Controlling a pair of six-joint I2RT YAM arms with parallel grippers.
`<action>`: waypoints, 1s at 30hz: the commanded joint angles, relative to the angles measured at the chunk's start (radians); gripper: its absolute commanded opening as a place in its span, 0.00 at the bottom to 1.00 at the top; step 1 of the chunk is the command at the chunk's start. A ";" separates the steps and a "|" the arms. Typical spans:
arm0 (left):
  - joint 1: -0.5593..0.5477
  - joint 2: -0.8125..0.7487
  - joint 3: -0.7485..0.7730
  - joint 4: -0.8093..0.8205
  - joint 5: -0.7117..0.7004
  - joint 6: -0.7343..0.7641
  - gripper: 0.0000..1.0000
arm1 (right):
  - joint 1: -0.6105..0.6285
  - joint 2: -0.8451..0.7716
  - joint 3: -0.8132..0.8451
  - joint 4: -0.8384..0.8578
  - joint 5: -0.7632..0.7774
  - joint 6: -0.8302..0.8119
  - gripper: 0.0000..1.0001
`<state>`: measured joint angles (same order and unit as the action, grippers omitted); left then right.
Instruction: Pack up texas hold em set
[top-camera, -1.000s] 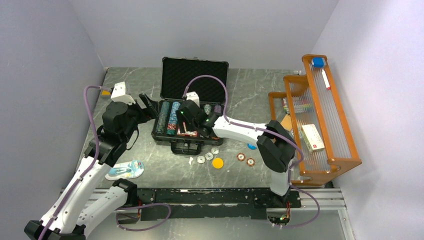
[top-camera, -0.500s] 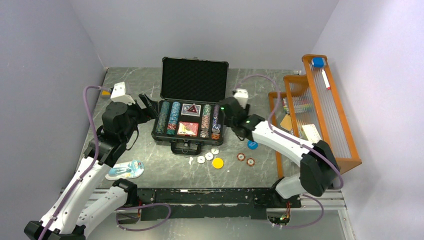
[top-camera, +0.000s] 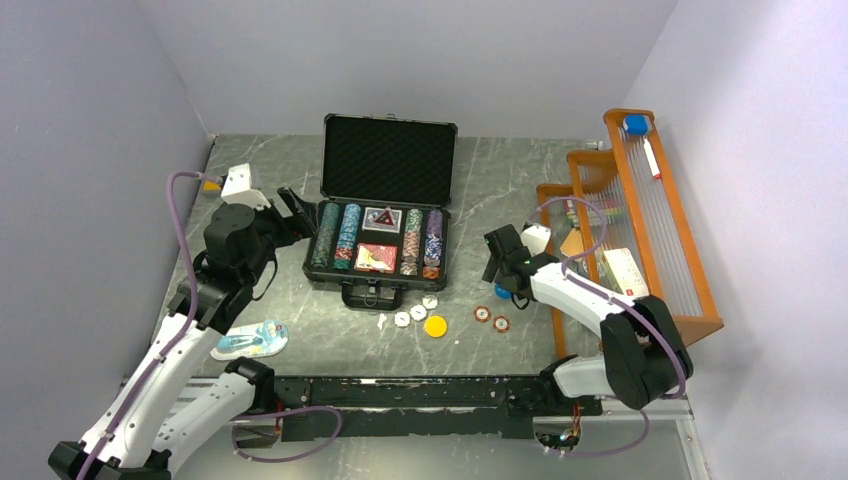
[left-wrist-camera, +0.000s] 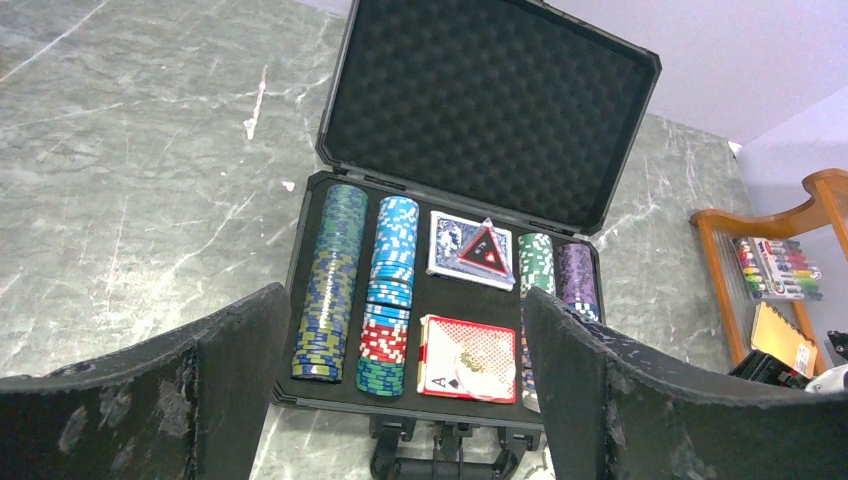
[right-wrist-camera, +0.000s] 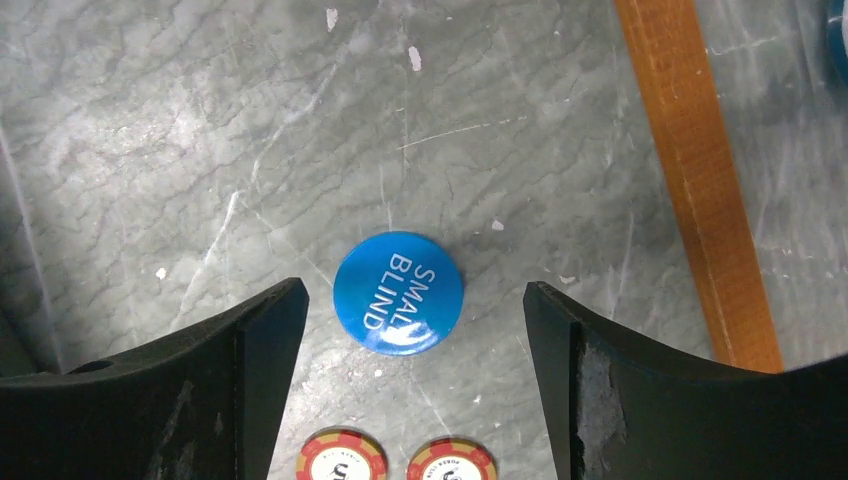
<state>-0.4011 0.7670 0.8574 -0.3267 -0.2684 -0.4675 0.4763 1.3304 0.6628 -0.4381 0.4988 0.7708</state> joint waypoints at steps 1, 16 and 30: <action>-0.006 -0.003 0.002 0.017 0.000 0.005 0.90 | -0.016 0.032 -0.008 0.041 -0.028 0.036 0.82; -0.006 0.004 0.002 0.020 -0.001 0.009 0.90 | -0.040 0.090 -0.057 0.106 -0.084 0.050 0.65; -0.005 0.008 0.003 0.018 -0.011 0.010 0.90 | -0.038 0.028 0.049 0.025 -0.093 -0.006 0.48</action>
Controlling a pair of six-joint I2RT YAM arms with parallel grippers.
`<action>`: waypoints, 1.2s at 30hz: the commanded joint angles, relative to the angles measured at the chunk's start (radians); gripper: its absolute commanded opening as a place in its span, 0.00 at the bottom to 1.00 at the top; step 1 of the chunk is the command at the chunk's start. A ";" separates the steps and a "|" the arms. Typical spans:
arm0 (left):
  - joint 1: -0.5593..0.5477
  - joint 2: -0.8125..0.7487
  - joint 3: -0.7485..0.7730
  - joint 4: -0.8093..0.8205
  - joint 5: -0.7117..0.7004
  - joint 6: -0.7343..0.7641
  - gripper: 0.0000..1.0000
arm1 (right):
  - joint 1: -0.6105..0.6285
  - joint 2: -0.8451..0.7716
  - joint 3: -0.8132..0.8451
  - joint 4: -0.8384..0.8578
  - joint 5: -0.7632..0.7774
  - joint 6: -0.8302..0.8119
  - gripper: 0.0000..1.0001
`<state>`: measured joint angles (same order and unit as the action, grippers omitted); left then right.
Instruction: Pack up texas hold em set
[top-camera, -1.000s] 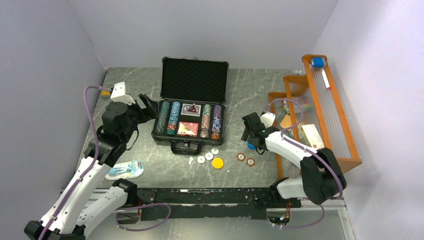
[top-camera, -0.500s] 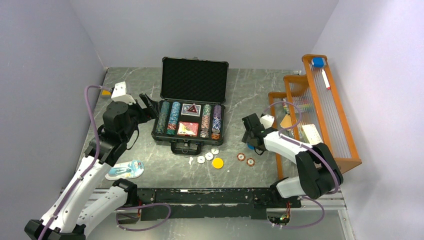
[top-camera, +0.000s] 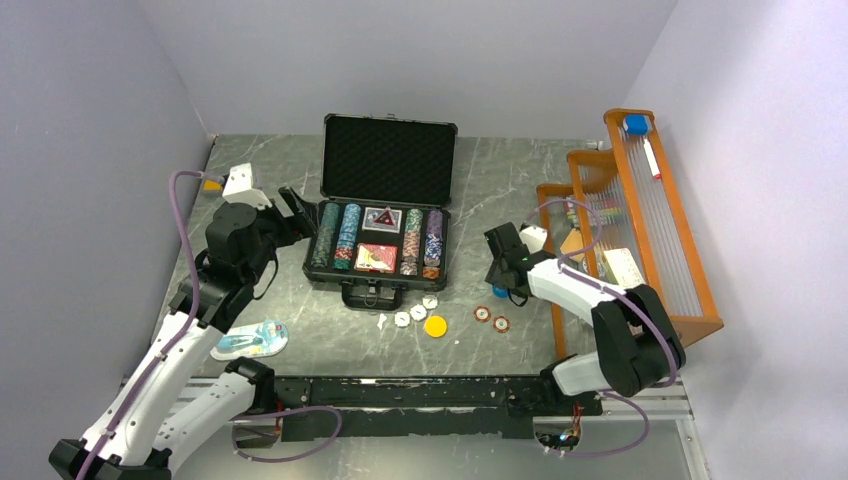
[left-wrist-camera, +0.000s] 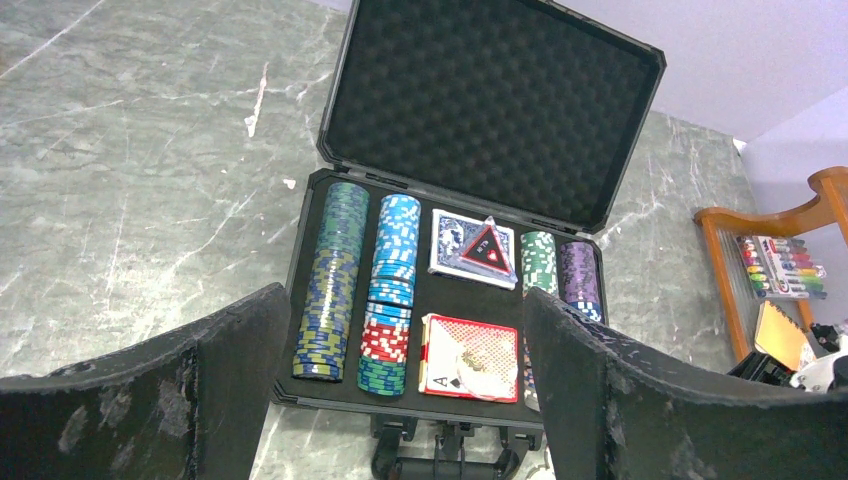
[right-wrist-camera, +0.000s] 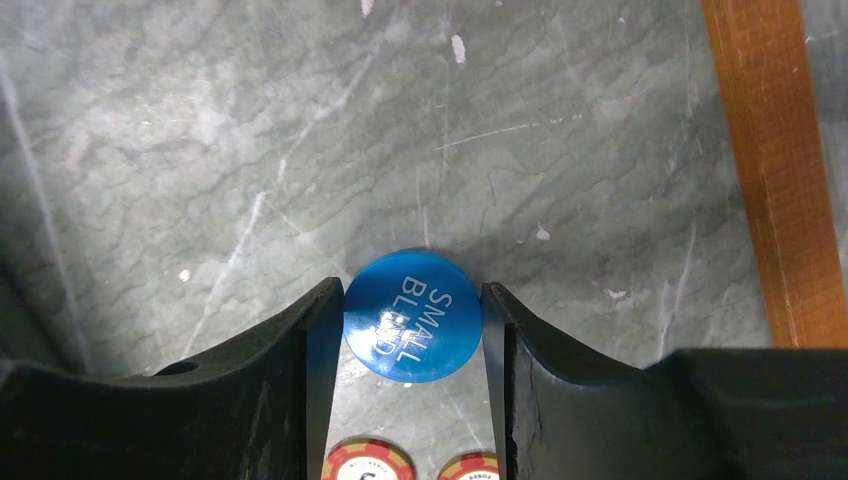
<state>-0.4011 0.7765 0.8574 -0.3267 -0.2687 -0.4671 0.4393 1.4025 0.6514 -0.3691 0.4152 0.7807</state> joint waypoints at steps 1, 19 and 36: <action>-0.005 -0.002 0.004 0.018 -0.010 0.009 0.90 | 0.002 -0.051 0.075 -0.051 -0.010 -0.022 0.48; -0.005 -0.020 0.001 0.022 -0.013 0.008 0.90 | 0.231 0.265 0.605 0.021 -0.063 -0.204 0.51; -0.005 -0.027 -0.004 0.018 -0.016 0.005 0.90 | 0.342 0.687 1.075 -0.006 -0.147 -0.294 0.52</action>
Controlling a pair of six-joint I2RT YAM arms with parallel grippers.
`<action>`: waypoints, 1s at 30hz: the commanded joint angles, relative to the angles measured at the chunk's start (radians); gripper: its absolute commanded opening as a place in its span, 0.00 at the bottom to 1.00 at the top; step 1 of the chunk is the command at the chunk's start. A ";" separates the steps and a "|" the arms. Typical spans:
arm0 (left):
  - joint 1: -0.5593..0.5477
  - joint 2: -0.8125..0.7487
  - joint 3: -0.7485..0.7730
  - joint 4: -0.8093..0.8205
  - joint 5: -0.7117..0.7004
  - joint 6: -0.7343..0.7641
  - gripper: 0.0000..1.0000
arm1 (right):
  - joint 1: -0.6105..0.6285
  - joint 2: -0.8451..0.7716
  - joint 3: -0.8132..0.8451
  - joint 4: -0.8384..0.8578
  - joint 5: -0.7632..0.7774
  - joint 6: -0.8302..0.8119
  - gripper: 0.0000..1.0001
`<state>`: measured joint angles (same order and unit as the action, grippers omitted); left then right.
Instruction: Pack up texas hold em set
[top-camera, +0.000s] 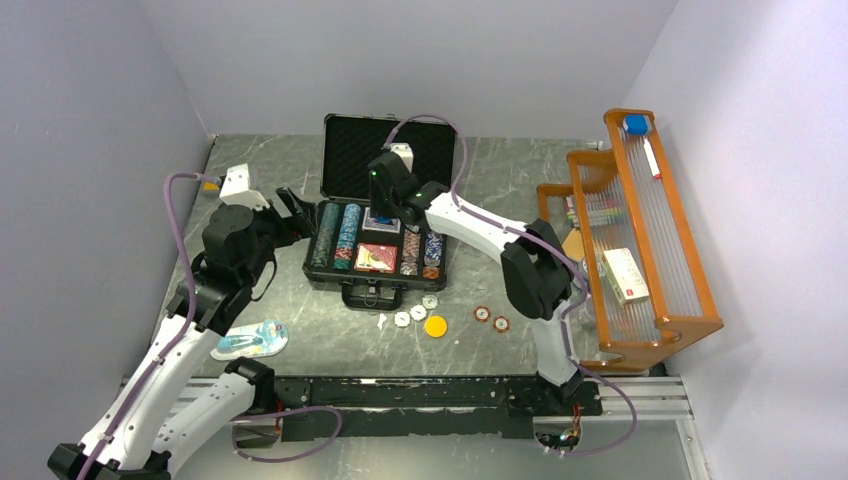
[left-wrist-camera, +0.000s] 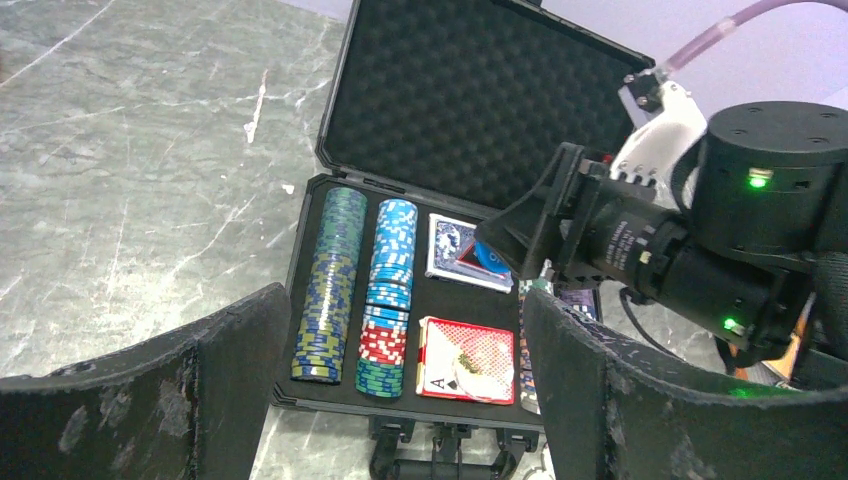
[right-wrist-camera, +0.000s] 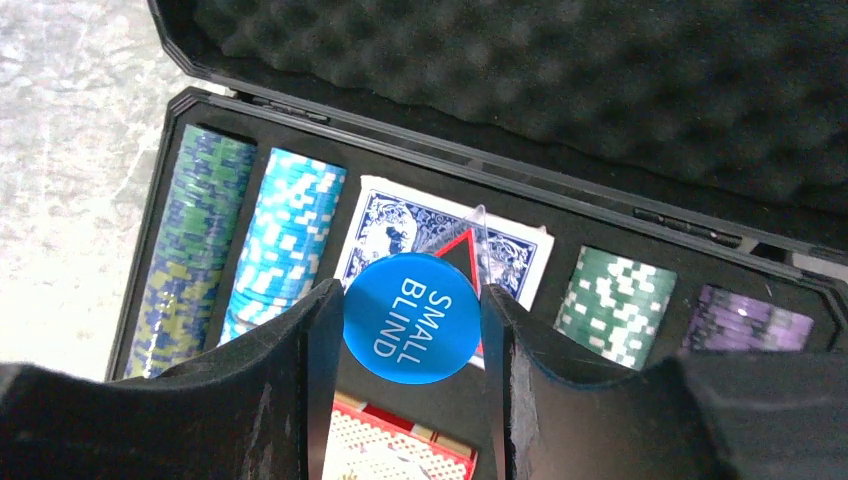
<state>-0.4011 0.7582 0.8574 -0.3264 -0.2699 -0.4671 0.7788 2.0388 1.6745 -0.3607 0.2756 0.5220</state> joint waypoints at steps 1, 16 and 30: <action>-0.005 -0.008 -0.004 0.018 -0.014 0.005 0.90 | 0.002 0.063 0.060 -0.014 -0.008 -0.038 0.52; -0.005 -0.006 -0.006 0.017 -0.012 0.002 0.90 | 0.002 0.116 0.106 -0.038 0.022 -0.065 0.62; -0.006 -0.011 -0.003 0.015 -0.009 0.002 0.90 | 0.002 -0.185 -0.144 -0.002 0.013 -0.064 0.73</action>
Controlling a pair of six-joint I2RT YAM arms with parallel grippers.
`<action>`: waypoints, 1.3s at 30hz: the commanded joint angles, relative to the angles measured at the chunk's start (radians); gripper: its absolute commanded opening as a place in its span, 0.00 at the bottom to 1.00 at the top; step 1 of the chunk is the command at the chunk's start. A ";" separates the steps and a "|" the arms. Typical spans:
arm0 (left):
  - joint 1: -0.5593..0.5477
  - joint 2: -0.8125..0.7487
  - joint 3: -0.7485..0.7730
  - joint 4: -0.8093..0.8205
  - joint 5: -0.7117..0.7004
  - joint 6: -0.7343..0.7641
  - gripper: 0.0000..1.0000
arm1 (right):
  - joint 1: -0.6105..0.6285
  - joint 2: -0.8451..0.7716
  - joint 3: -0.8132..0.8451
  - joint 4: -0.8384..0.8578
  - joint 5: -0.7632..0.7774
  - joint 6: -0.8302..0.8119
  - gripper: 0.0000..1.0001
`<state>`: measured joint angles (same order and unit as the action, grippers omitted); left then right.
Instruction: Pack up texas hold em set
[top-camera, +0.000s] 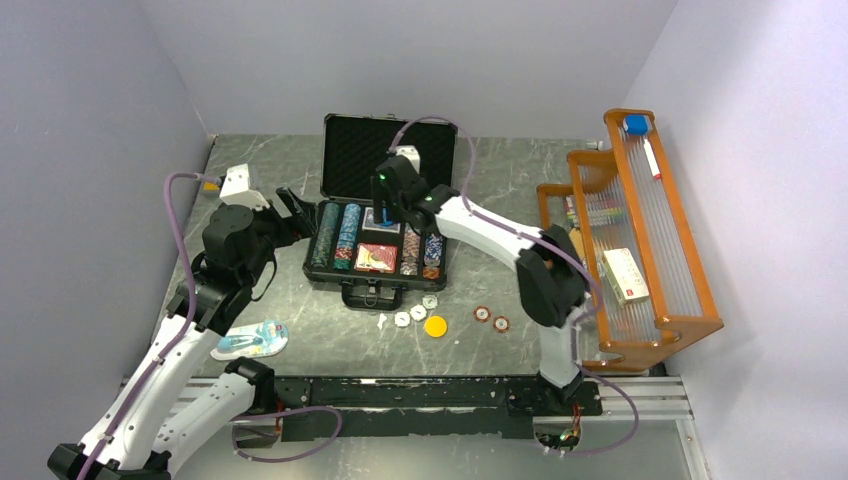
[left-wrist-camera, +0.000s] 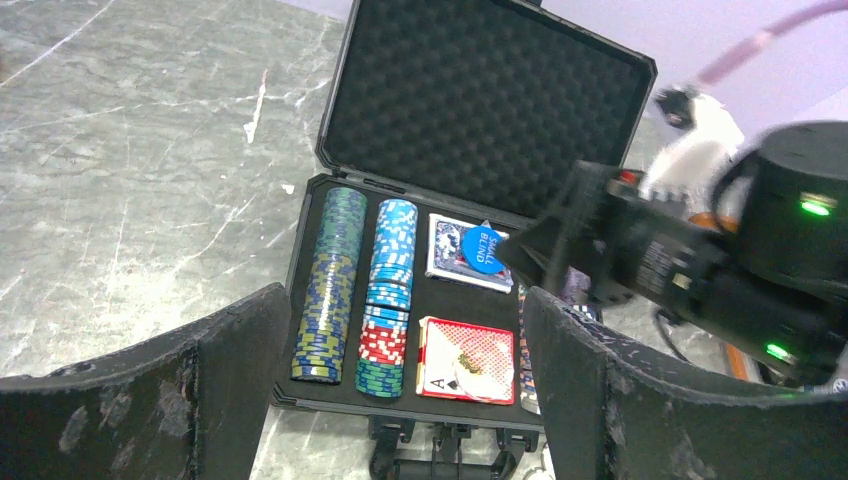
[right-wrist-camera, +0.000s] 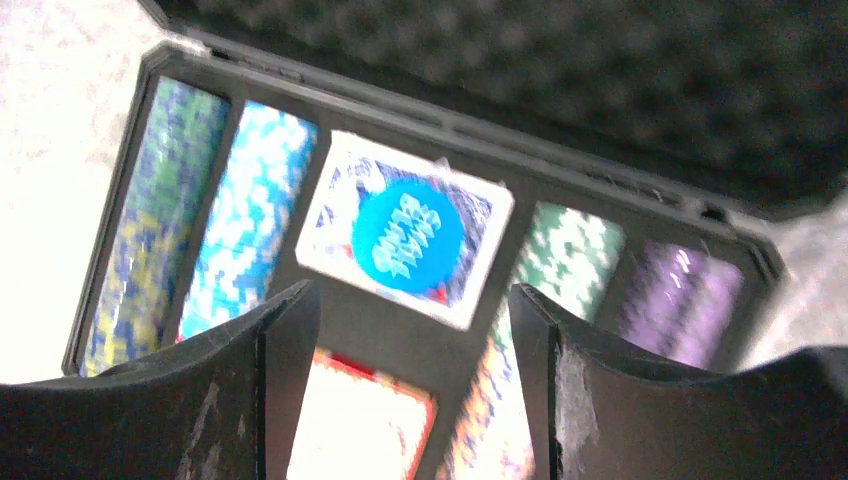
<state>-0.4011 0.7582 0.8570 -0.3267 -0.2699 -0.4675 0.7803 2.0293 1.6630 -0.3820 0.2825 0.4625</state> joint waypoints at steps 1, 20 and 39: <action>-0.006 -0.012 -0.003 0.017 -0.008 0.003 0.90 | 0.000 -0.218 -0.184 0.021 0.007 -0.002 0.73; -0.005 -0.007 -0.003 0.021 -0.004 0.001 0.90 | 0.133 -0.547 -0.636 -0.222 -0.190 -0.051 0.91; -0.004 -0.011 -0.005 0.020 -0.006 0.001 0.90 | 0.228 -0.364 -0.724 -0.208 -0.162 -0.018 0.71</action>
<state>-0.4011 0.7517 0.8555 -0.3264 -0.2695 -0.4675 1.0084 1.6360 0.9516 -0.6071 0.1371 0.4419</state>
